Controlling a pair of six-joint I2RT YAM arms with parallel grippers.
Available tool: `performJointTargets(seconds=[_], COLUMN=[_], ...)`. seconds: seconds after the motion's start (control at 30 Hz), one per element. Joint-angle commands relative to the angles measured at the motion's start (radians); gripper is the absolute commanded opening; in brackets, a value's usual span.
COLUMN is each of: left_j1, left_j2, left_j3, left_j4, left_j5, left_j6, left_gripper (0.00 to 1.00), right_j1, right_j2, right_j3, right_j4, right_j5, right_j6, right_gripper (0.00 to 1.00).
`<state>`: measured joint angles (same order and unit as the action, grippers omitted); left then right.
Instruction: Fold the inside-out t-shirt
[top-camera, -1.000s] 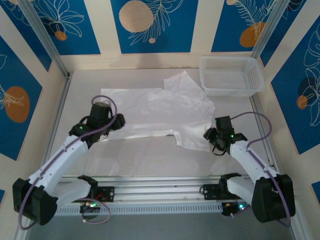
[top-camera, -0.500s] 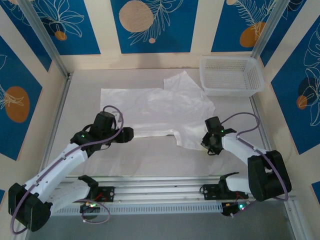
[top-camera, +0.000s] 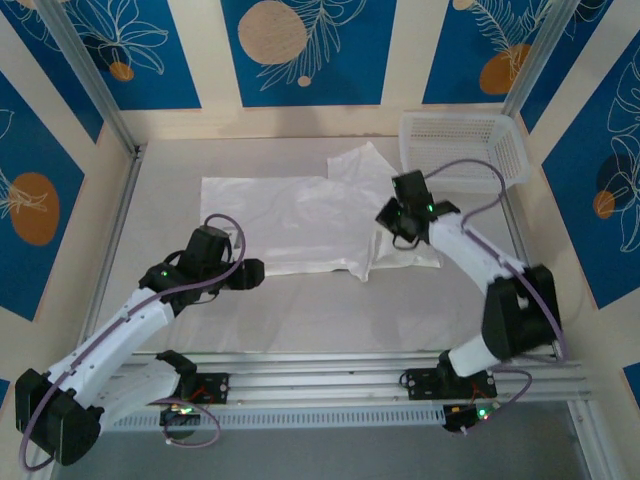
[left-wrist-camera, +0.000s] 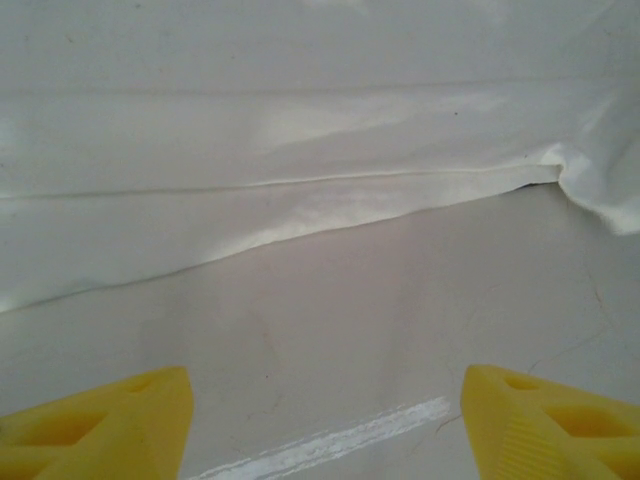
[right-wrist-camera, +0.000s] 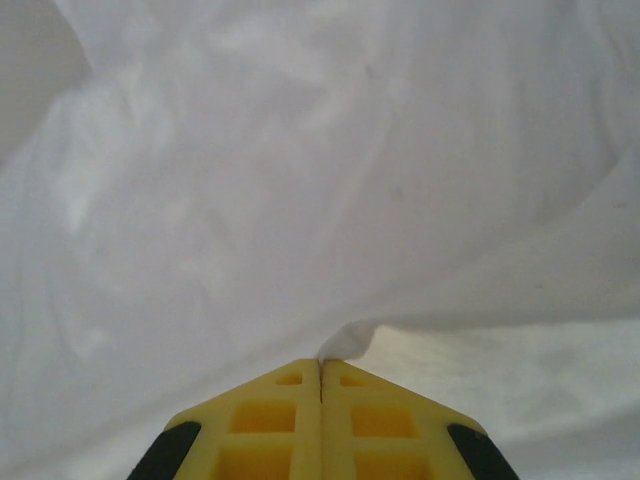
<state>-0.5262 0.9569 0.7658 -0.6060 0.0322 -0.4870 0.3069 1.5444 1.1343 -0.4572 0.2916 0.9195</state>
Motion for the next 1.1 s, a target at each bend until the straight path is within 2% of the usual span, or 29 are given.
performJointTargets(seconds=[0.0,0.07,0.1,0.13,0.17,0.2,0.27,0.3,0.33,0.37,0.4,0.43,0.5,0.63,0.73,0.9,1.07], left_j1=[-0.005,-0.004,-0.005,-0.005,-0.005,-0.004,-0.005,-0.004,-0.003,-0.002,0.001,0.011,0.038,0.133,0.200,0.295,0.307], left_j2=[-0.011,-0.022,-0.025,-0.026,-0.026,-0.020,0.000,0.023,0.053,0.086,0.135,0.192,0.304,0.508,0.607,0.684,0.667], left_j3=[0.021,0.015,0.013,0.011,0.008,0.005,0.003,0.008,0.021,0.035,0.059,0.095,0.156,0.218,0.219,0.160,0.043], left_j4=[-0.024,-0.024,-0.024,-0.026,-0.023,-0.018,-0.010,-0.013,-0.015,-0.009,-0.002,0.003,0.024,0.102,0.143,0.198,0.213], left_j5=[0.009,0.007,0.001,-0.006,-0.015,-0.030,-0.107,-0.171,-0.230,-0.264,-0.293,-0.309,-0.310,-0.263,-0.235,-0.152,-0.167], left_j6=[0.019,0.018,0.014,0.008,-0.001,-0.017,-0.080,-0.132,-0.174,-0.190,-0.193,-0.189,-0.177,-0.188,-0.203,-0.218,-0.232], left_gripper=[0.72,0.73,0.73,0.73,0.73,0.74,0.74,0.70,0.47,0.13,0.00,0.00,0.00,0.00,0.00,0.00,0.00], right_j1=[-0.069,-0.101,-0.118,-0.130,-0.133,-0.130,-0.114,-0.102,-0.090,-0.080,-0.067,-0.058,-0.059,-0.078,-0.075,-0.009,0.059], right_j2=[0.187,0.287,0.326,0.348,0.355,0.345,0.287,0.237,0.183,0.140,0.100,0.075,0.082,0.149,0.184,0.166,0.137], right_j3=[0.200,0.318,0.371,0.412,0.435,0.440,0.375,0.303,0.202,0.106,0.008,-0.075,-0.151,-0.202,-0.212,-0.212,-0.225], right_j4=[-0.032,-0.088,-0.119,-0.148,-0.167,-0.177,-0.165,-0.130,-0.066,0.003,0.081,0.148,0.180,0.207,0.202,0.118,-0.005], right_j5=[0.079,0.097,0.082,0.064,0.044,0.029,0.021,0.006,-0.018,-0.034,-0.050,-0.062,-0.080,-0.141,-0.170,-0.085,-0.052], right_j6=[-0.033,-0.047,-0.059,-0.072,-0.087,-0.108,-0.120,-0.107,-0.084,-0.063,-0.047,-0.037,-0.014,-0.040,-0.071,-0.087,-0.107], right_gripper=[0.00,0.00,0.11,0.34,0.48,0.54,0.58,0.58,0.54,0.46,0.32,0.17,0.00,0.00,0.00,0.03,0.01])
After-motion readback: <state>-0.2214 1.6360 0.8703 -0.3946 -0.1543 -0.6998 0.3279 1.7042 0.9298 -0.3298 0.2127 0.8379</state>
